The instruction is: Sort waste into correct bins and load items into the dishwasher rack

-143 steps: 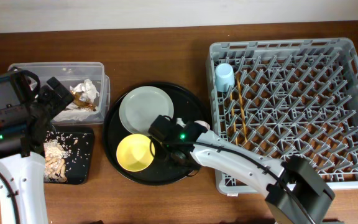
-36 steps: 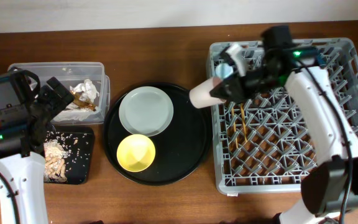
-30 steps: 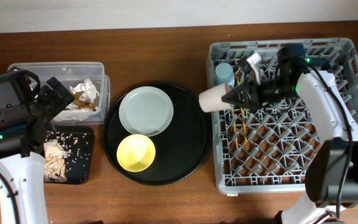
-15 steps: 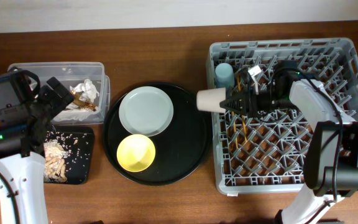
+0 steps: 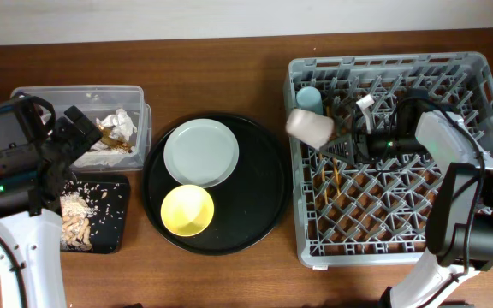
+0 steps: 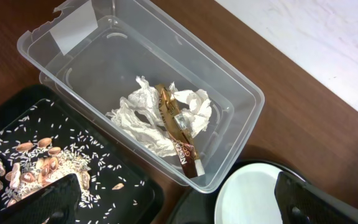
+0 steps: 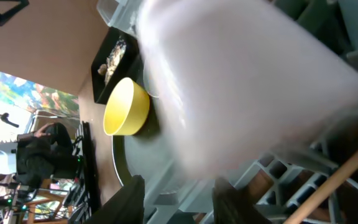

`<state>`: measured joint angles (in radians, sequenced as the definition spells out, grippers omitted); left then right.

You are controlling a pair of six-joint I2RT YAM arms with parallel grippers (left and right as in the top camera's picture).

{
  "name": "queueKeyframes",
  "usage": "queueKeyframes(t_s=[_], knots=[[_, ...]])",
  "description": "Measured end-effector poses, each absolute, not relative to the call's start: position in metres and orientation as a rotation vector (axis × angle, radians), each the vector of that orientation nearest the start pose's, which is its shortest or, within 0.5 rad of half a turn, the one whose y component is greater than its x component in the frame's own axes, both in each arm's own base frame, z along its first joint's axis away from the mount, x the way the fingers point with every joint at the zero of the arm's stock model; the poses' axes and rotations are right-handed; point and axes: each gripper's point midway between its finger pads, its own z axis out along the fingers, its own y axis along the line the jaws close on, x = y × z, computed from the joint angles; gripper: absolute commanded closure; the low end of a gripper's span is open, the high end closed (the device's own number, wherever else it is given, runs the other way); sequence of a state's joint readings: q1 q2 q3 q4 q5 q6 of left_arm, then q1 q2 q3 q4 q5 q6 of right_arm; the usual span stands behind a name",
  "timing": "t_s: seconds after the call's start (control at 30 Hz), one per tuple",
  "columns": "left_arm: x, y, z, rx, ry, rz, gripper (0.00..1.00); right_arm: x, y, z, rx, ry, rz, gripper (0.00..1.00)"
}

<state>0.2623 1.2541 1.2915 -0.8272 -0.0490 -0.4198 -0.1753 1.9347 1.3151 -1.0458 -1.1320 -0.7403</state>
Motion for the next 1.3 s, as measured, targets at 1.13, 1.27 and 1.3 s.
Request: queueKeyframes(t_s=[1.13,1.27,1.3], knots=[[0.339,0.100,0.259,-0.813,2.218,-0.018,0.01,0.294,0.253,0.193,-1.050,2.630,0.756,0.63],[0.339,0.100,0.259,-0.813,2.218,-0.018,0.01,0.240,0.331,0.174,-1.377,2.517,0.711,0.59],[0.339,0.100,0.259,-0.813,2.218,-0.018,0.01,0.229,0.345,0.169,-1.435,2.487,0.703,0.58]])
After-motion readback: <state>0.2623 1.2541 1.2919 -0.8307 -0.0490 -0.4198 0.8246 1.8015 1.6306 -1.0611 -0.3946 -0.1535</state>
